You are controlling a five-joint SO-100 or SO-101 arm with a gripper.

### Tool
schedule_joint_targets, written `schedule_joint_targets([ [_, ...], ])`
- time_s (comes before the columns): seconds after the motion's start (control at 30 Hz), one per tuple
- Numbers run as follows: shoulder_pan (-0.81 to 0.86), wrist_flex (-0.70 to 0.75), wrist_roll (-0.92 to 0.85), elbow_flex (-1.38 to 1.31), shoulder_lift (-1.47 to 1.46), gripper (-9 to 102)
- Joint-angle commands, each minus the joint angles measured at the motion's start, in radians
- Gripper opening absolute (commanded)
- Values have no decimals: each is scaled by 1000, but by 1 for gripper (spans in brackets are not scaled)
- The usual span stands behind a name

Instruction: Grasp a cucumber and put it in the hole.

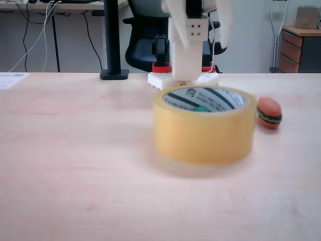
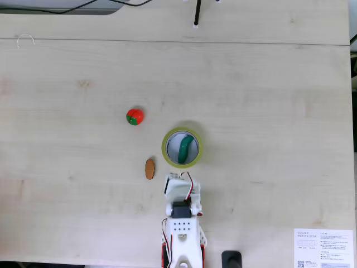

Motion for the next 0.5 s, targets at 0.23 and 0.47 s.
schedule_joint_targets([
  [0.23, 5, -129, 11, 267, 402, 15],
  [0.47, 31, -137, 11, 353, 554, 12],
])
